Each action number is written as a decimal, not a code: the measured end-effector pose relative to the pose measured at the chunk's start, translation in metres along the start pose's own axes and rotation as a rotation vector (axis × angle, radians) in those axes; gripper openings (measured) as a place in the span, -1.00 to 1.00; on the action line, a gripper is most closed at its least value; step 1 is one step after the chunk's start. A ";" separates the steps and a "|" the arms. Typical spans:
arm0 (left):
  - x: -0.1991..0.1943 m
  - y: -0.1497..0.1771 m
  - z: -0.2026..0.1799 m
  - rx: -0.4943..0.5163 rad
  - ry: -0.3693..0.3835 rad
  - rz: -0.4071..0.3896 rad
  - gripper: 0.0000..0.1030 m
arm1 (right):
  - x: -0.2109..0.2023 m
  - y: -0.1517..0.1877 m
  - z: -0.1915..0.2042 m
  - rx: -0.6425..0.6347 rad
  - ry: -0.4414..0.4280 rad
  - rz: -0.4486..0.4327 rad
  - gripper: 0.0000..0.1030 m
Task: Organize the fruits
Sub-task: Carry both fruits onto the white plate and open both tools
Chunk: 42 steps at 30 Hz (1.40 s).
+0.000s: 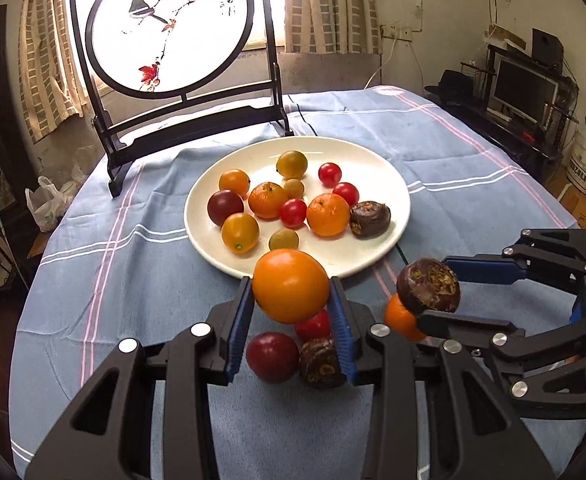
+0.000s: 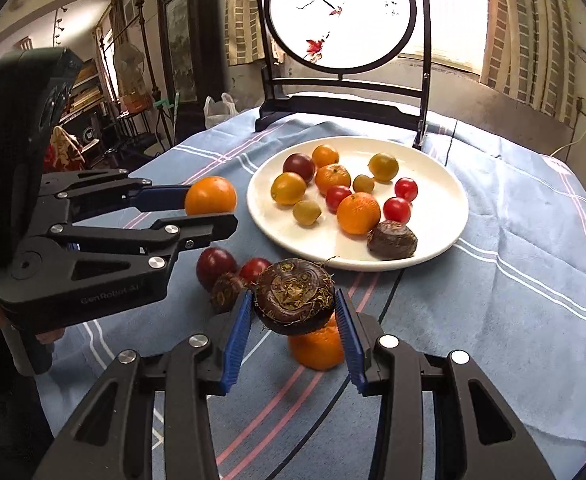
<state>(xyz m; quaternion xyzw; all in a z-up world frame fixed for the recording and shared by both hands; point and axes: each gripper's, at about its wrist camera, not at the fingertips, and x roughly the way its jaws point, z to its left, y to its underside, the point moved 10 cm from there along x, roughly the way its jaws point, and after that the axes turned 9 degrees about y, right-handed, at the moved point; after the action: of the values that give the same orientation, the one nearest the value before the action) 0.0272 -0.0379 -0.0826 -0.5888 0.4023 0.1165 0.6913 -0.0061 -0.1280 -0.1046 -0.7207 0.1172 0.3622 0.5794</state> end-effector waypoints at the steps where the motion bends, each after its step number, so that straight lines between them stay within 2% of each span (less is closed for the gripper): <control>1: 0.003 -0.004 0.001 -0.005 -0.007 -0.003 -0.29 | 0.001 -0.004 -0.005 0.010 0.004 -0.004 -0.18; 9: 0.025 -0.032 0.010 -0.010 -0.024 -0.003 -0.29 | 0.018 -0.035 -0.033 0.049 0.041 -0.031 -0.18; 20: 0.060 -0.074 0.037 -0.040 -0.064 -0.013 -0.29 | 0.063 -0.086 -0.063 0.098 0.101 -0.040 -0.18; 30: 0.088 -0.079 0.058 -0.050 -0.098 0.025 -0.29 | 0.099 -0.105 -0.073 0.129 0.125 -0.001 -0.18; 33: 0.096 -0.076 0.062 -0.058 -0.111 0.044 -0.28 | 0.113 -0.105 -0.071 0.110 0.131 0.036 -0.17; 36: 0.098 -0.075 0.069 -0.065 -0.149 0.038 0.19 | 0.117 -0.106 -0.079 0.130 0.169 0.028 -0.07; 37: 0.097 -0.075 0.071 -0.071 -0.146 0.032 0.29 | 0.114 -0.106 -0.080 0.144 0.157 0.021 -0.06; 42: 0.088 -0.071 0.073 -0.066 -0.159 0.014 0.28 | 0.099 -0.094 -0.081 0.152 0.131 0.012 -0.05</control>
<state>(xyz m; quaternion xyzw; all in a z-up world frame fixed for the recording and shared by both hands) 0.1598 -0.0192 -0.0931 -0.5972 0.3463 0.1808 0.7005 0.1505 -0.1497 -0.0941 -0.6961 0.1860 0.3078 0.6213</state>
